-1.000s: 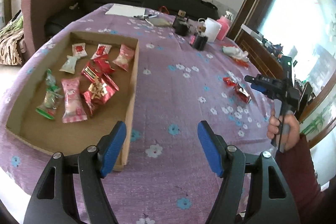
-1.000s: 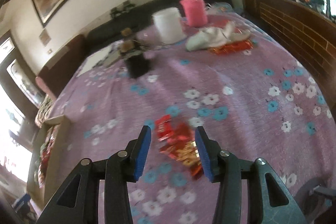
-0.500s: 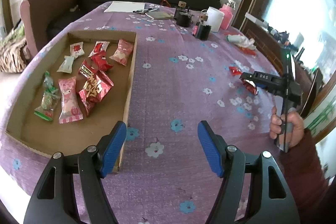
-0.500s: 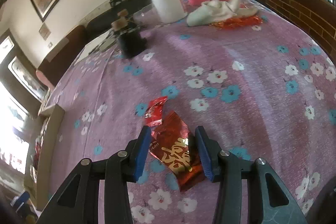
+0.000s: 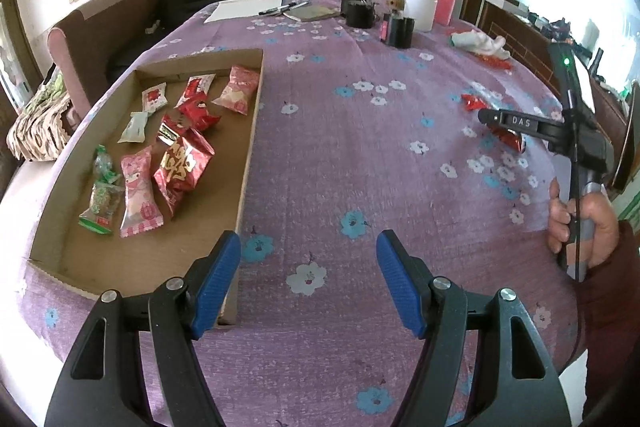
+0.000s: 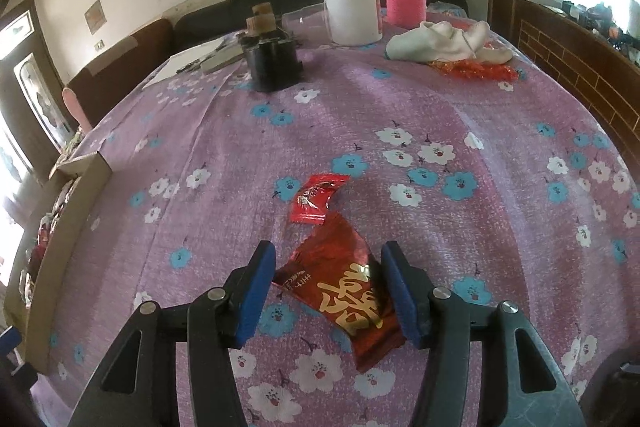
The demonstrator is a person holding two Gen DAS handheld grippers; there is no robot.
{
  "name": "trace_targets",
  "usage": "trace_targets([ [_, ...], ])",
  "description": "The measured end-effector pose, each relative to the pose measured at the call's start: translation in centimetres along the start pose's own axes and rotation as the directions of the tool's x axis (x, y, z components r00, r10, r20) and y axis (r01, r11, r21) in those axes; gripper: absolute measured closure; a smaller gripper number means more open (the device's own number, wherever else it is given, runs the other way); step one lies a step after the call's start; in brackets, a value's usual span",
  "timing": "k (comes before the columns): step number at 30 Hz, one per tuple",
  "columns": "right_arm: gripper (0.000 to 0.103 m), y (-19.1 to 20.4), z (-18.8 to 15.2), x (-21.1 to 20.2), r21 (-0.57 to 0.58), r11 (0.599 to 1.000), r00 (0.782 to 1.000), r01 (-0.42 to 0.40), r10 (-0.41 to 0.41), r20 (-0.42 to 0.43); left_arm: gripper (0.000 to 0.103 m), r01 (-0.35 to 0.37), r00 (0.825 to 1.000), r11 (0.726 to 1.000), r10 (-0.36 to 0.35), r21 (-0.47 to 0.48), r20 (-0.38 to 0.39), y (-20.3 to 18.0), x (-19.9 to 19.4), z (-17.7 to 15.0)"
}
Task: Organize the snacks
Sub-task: 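Grasp another red gold-printed packet with the right tool, then grasp the small red candy with the left tool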
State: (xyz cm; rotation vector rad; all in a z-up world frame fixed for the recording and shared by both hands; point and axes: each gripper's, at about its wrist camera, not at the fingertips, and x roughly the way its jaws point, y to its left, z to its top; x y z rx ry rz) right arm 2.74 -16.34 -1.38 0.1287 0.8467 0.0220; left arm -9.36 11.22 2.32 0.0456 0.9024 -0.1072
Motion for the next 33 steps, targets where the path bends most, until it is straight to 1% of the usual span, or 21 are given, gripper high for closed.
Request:
trace_targets([
  [12,0.047,0.0,0.0,0.0,-0.003,1.0,1.0,0.016,-0.016,-0.001,0.033,-0.018,1.0,0.999,0.019,0.044,-0.024,-1.5,0.7,0.0],
  [14,0.053,0.0,-0.1,-0.1,-0.002,1.0,1.0,0.021,-0.021,0.001,0.033,-0.017,0.999,0.999,0.019,0.047,-0.029,-1.6,0.9,0.0],
  [19,0.061,0.0,-0.2,-0.2,-0.001,0.999,0.999,0.04,-0.04,0.008,0.033,-0.009,0.999,0.998,0.011,0.056,-0.043,-2.0,1.3,0.0],
  [22,0.063,-0.1,-0.2,-0.4,0.0,0.998,0.998,0.055,-0.055,0.012,0.033,0.004,0.999,0.998,-0.001,0.062,-0.047,-2.3,1.5,0.0],
  [24,0.068,-0.4,-0.2,-0.6,0.008,0.997,0.997,0.071,-0.071,0.014,0.033,0.027,0.998,0.998,-0.024,0.058,-0.051,-2.4,1.5,0.2],
  [25,0.073,-0.6,-0.2,-0.7,0.013,0.997,0.997,0.079,-0.079,0.016,0.033,0.047,0.998,0.998,-0.044,0.05,-0.053,-2.3,1.6,0.4],
  [27,0.076,-1.3,-0.1,-0.8,0.036,0.995,0.995,0.095,-0.096,0.01,0.033,0.078,0.996,0.996,-0.076,0.035,-0.053,-2.3,1.5,0.8],
  [28,0.078,-1.6,-0.1,-0.8,0.048,0.994,0.995,0.099,-0.1,0.008,0.033,0.106,0.993,0.994,-0.105,0.02,-0.05,-2.2,1.5,1.2],
  [30,0.078,-2.6,0.0,-0.9,0.082,0.991,0.994,0.108,-0.109,0.004,0.033,0.146,0.988,0.989,-0.145,0.008,-0.043,-2.4,1.4,2.0],
  [31,0.078,-3.1,0.0,-0.9,0.095,0.989,0.994,0.111,-0.112,-0.001,0.033,0.18,0.983,0.984,-0.18,0.006,-0.043,-2.7,1.5,2.8],
  [33,0.078,-4.0,0.1,-0.8,0.128,0.987,0.995,0.099,-0.098,-0.014,0.033,0.227,0.973,0.974,-0.226,0.006,-0.054,-3.4,1.9,4.1],
])
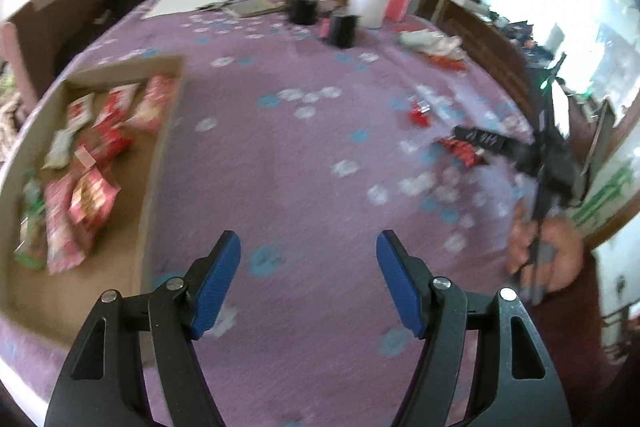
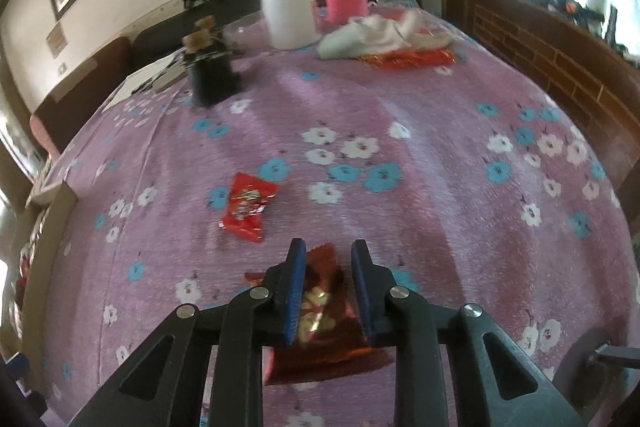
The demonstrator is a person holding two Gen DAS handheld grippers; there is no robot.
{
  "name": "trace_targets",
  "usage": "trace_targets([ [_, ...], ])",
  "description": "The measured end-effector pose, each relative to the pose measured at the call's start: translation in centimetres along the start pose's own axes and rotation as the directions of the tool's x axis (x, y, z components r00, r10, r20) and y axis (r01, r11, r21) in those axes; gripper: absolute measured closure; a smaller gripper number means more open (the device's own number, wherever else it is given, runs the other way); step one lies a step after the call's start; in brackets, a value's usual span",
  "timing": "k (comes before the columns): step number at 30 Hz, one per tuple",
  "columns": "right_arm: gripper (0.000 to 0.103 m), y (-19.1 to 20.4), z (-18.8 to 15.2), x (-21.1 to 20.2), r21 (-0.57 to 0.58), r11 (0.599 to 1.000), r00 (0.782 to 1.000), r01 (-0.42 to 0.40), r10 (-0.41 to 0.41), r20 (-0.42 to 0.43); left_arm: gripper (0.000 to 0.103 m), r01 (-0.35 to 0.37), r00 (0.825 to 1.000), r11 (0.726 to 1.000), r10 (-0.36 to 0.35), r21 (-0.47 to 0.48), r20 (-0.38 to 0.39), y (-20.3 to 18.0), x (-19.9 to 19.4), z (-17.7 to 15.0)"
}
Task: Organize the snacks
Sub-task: 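Grasp the small red candy with the left tool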
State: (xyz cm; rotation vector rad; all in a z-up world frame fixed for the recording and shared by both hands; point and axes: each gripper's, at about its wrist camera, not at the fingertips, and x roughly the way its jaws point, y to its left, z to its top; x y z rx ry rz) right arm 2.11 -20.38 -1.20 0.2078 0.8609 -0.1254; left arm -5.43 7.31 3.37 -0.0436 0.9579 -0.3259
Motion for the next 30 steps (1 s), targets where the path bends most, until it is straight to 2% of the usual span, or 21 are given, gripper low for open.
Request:
trace_targets([
  [6,0.077,-1.7,0.2,0.2,0.068,0.997,0.999,-0.043,0.045,-0.018,0.033,0.065,0.998,0.994,-0.065,0.083,-0.006,-4.3,2.9,5.2],
  [9,0.068,-2.4,0.2,0.1,0.102,0.99,0.994,-0.098,0.102,-0.026,0.033,0.087,0.996,0.99,-0.084,0.108,-0.038,-6.3,5.3,6.9],
  [13,0.058,-3.1,0.2,-0.1,0.146,0.976,0.985,-0.163,0.17,-0.036,0.034,0.154,0.983,0.987,-0.149,0.043,-0.103,-7.4,9.3,9.0],
  [17,0.056,-3.4,-0.2,-0.5,0.162,0.97,0.98,-0.183,0.193,-0.046,0.034,0.18,0.973,0.983,-0.182,-0.027,-0.141,-7.8,12.7,10.6],
  [23,0.053,-1.9,-1.6,-1.8,0.062,0.986,0.986,-0.154,0.158,-0.053,0.034,0.161,0.977,0.987,-0.156,0.024,-0.147,-10.0,15.4,11.8],
  [26,0.053,-1.4,-1.8,-1.8,0.037,0.988,0.986,-0.153,0.155,-0.059,0.034,0.128,0.984,0.988,-0.116,0.084,-0.134,-11.3,16.6,12.4],
  [30,0.054,-1.2,-1.8,-1.8,0.022,0.99,0.988,-0.14,0.141,-0.055,0.034,0.105,0.987,0.987,-0.089,0.119,-0.135,-12.1,18.0,12.8],
])
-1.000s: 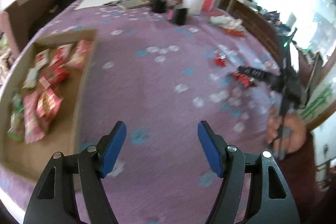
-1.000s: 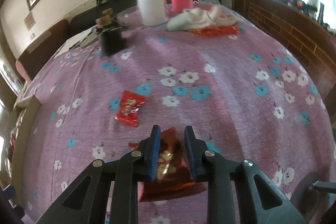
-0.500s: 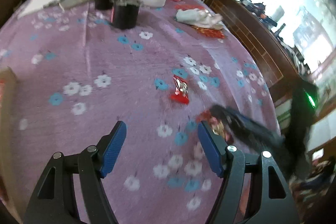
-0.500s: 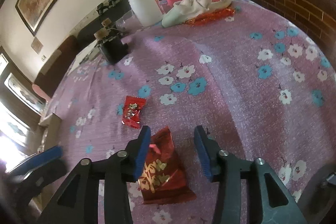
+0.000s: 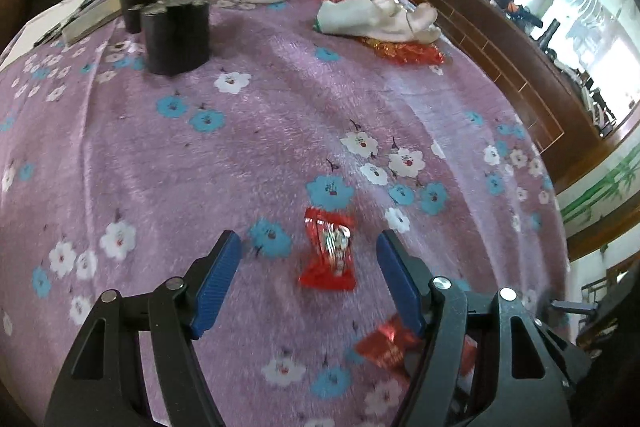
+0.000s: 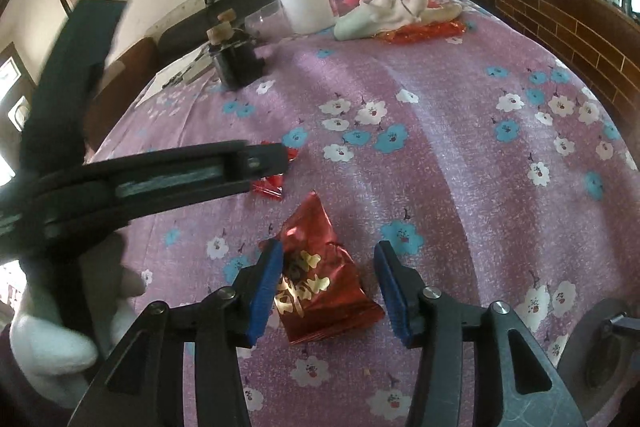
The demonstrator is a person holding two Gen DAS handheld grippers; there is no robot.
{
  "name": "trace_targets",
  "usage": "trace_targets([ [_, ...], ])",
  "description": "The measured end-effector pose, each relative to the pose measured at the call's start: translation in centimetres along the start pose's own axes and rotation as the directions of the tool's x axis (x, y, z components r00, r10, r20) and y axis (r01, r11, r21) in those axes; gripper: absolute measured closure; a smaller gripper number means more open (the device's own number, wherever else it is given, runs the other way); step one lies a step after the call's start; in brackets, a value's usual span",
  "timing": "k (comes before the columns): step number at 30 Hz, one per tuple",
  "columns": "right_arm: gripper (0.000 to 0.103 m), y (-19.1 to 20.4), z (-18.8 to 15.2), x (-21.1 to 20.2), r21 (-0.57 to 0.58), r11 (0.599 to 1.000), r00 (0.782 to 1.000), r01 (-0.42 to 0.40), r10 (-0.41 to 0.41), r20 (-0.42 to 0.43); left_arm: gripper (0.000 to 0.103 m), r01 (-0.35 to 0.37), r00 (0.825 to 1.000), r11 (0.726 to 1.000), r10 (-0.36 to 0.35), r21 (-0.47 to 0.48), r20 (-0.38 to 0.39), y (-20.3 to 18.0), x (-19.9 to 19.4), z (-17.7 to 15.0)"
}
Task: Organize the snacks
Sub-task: 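Grasp the small red candy with the left tool, then lift the red packet and small red candy off the table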
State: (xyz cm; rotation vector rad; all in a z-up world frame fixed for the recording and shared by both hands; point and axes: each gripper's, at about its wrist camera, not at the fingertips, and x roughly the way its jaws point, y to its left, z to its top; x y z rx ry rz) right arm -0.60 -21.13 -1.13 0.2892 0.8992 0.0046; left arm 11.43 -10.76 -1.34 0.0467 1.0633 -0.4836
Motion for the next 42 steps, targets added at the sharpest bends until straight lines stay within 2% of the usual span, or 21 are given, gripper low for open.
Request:
trace_targets([
  [5,0.054,0.6,-0.2,0.1,-0.036,0.999,1.0,0.016,-0.016,-0.001,0.034,-0.026,1.0,0.997,0.024,0.072,0.02,-1.1,0.4,-0.1],
  [9,0.054,0.9,-0.2,0.2,-0.049,0.999,1.0,0.023,-0.023,-0.003,0.034,-0.077,0.996,0.986,0.07,0.151,0.053,-1.9,0.5,-0.9],
  [10,0.054,0.9,-0.2,0.2,-0.048,0.999,1.0,0.022,-0.022,-0.003,0.037,-0.088,0.995,0.984,0.079,0.158,0.063,-2.0,0.4,-1.2],
  [12,0.054,0.9,-0.2,0.2,-0.048,0.999,1.0,0.022,-0.022,-0.003,0.055,-0.108,0.992,0.98,0.096,0.165,0.077,-2.0,0.2,-1.4],
  [13,0.054,0.9,-0.2,0.2,-0.049,0.999,1.0,0.023,-0.023,-0.003,0.069,-0.107,0.992,0.98,0.095,0.166,0.08,-1.9,0.0,-1.4],
  [14,0.054,0.9,-0.2,0.2,-0.05,0.998,1.0,0.025,-0.025,-0.002,0.077,-0.098,0.993,0.982,0.087,0.161,0.074,-1.7,-0.1,-1.4],
  [17,0.059,1.1,-0.3,0.1,-0.057,0.998,1.0,0.028,-0.028,0.003,0.081,-0.071,0.996,0.987,0.063,0.143,0.061,-1.3,-0.6,-1.4],
  [19,0.061,1.2,-0.3,0.1,-0.065,0.997,1.0,0.03,-0.03,0.006,0.087,-0.058,0.997,0.989,0.05,0.138,0.063,-1.1,-0.9,-1.4],
  [22,0.07,1.4,-0.4,-0.2,-0.077,0.997,1.0,0.026,-0.025,0.018,0.087,-0.046,0.996,0.99,0.036,0.132,0.076,-1.1,-1.7,-1.6],
  [26,0.075,1.1,-0.3,-0.7,-0.055,0.999,0.999,-0.002,0.004,0.035,0.091,-0.014,0.996,0.993,0.003,0.121,0.09,-0.8,-3.2,-1.8],
  [29,0.08,0.6,0.0,-1.1,-0.029,0.999,0.998,-0.038,0.039,0.056,0.091,0.008,0.994,0.995,-0.018,0.095,0.104,-0.2,-4.5,-2.0],
  [33,0.077,-0.3,0.4,-1.2,0.018,0.999,0.997,-0.045,0.044,0.063,0.089,0.033,0.994,0.999,-0.036,0.027,0.102,1.2,-4.6,-1.5],
  [36,0.07,-1.1,0.5,-1.0,0.055,0.998,0.998,-0.038,0.035,0.051,0.067,0.036,0.995,0.999,-0.036,0.0,0.094,1.9,-4.0,-1.2],
  [37,0.063,-1.1,0.5,-1.0,0.054,0.998,0.998,-0.037,0.034,0.048,0.056,0.034,0.995,0.999,-0.034,0.0,0.094,1.8,-3.7,-1.2],
  [38,0.056,-1.0,0.5,-1.0,0.047,0.998,0.998,-0.038,0.036,0.045,0.052,0.032,0.995,0.999,-0.032,0.003,0.093,1.8,-3.5,-1.2],
  [42,0.051,0.1,0.2,-0.7,-0.003,1.0,0.999,-0.025,0.025,0.035,0.052,0.016,0.997,0.999,-0.02,0.048,0.072,0.6,-2.2,-1.1],
])
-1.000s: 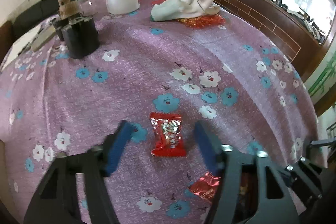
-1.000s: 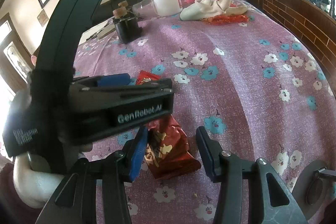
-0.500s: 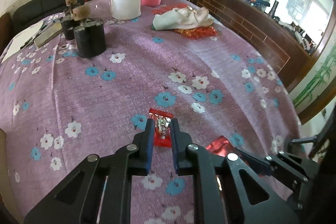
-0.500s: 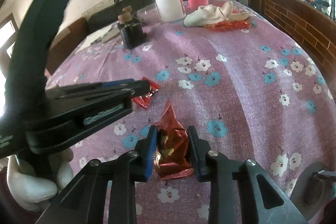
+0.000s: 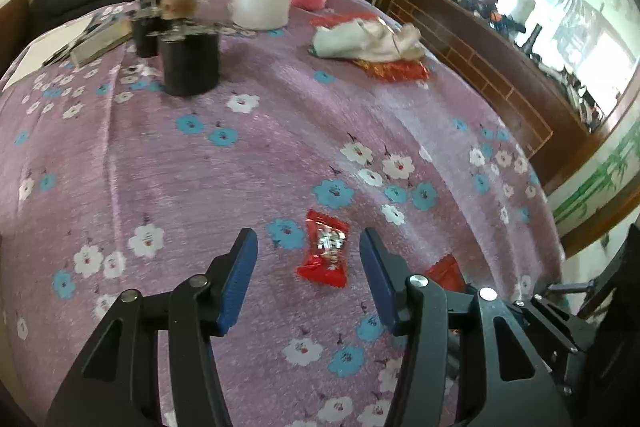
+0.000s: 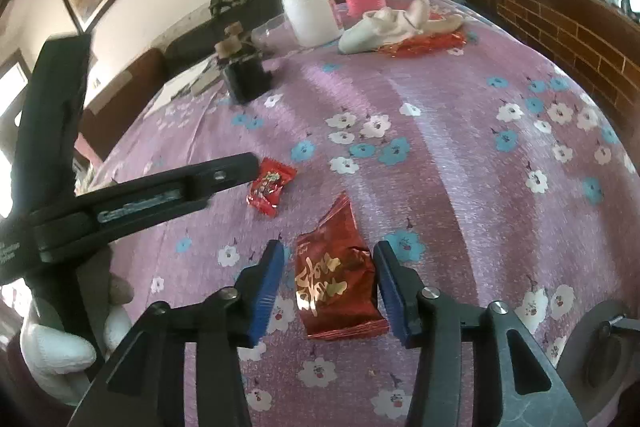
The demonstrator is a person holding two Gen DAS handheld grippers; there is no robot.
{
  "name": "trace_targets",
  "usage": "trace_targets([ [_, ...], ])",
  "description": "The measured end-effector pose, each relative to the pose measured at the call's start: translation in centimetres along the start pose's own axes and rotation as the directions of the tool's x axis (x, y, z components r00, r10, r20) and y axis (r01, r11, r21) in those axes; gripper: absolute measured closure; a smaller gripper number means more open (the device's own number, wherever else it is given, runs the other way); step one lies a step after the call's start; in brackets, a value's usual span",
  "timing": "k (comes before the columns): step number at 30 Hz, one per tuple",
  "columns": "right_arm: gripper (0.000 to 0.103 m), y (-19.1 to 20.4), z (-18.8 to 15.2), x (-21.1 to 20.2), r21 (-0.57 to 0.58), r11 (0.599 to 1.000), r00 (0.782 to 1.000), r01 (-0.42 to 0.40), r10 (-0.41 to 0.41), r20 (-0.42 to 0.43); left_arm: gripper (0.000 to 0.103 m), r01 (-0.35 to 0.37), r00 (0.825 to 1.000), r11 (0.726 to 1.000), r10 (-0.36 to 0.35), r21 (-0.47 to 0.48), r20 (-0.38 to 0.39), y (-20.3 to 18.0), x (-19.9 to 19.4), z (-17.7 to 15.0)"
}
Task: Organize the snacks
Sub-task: 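Lift the red packet and small red candy off the table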
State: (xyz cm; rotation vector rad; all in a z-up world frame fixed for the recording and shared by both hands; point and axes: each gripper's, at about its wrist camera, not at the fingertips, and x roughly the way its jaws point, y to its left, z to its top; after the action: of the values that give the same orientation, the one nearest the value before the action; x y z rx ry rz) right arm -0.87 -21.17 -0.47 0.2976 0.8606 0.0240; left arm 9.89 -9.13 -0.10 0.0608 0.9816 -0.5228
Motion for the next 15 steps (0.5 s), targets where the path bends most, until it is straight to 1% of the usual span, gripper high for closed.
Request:
trace_targets([
  [3,0.051,0.2,-0.1,0.4,-0.014,1.0,1.0,0.021,-0.022,-0.014,0.052,-0.025,1.0,0.998,0.026,0.062,-0.017,-1.3,1.4,-0.1],
  [5,0.051,0.3,-0.2,0.7,-0.024,0.999,0.999,0.043,-0.044,-0.017,0.052,-0.056,0.998,0.993,0.058,0.104,-0.018,-1.9,2.1,-0.3],
  [7,0.051,0.5,-0.2,0.8,-0.044,0.996,0.997,0.075,-0.075,-0.012,0.052,-0.106,0.994,0.98,0.105,0.169,0.014,-2.6,2.2,-0.7],
  [8,0.052,0.8,-0.3,0.8,-0.06,0.995,0.997,0.082,-0.082,-0.007,0.052,-0.126,0.992,0.97,0.121,0.207,0.037,-3.1,2.2,-1.0],
  [9,0.054,1.0,-0.4,0.8,-0.075,0.993,0.996,0.087,-0.088,-0.006,0.052,-0.135,0.991,0.965,0.128,0.225,0.045,-3.2,2.0,-1.2],
  [10,0.057,1.3,-0.5,0.8,-0.09,0.992,0.996,0.093,-0.094,-0.007,0.058,-0.136,0.991,0.962,0.128,0.237,0.046,-3.3,1.9,-1.3],
  [11,0.068,1.6,-0.6,0.8,-0.105,0.99,0.996,0.092,-0.093,-0.004,0.081,-0.113,0.994,0.965,0.109,0.238,0.034,-3.3,1.7,-1.3],
  [12,0.071,1.8,-0.6,0.5,-0.113,0.99,0.996,0.087,-0.087,0.006,0.085,-0.095,0.995,0.968,0.093,0.232,0.02,-3.2,1.5,-1.3],
  [13,0.074,1.9,-0.6,0.3,-0.117,0.991,0.997,0.071,-0.07,0.014,0.085,-0.096,0.995,0.968,0.094,0.23,0.018,-3.1,1.2,-1.3],
  [15,0.076,1.9,-0.6,0.1,-0.109,0.992,0.998,0.062,-0.06,0.022,0.085,-0.084,0.996,0.97,0.082,0.228,0.015,-2.9,0.9,-1.4],
])
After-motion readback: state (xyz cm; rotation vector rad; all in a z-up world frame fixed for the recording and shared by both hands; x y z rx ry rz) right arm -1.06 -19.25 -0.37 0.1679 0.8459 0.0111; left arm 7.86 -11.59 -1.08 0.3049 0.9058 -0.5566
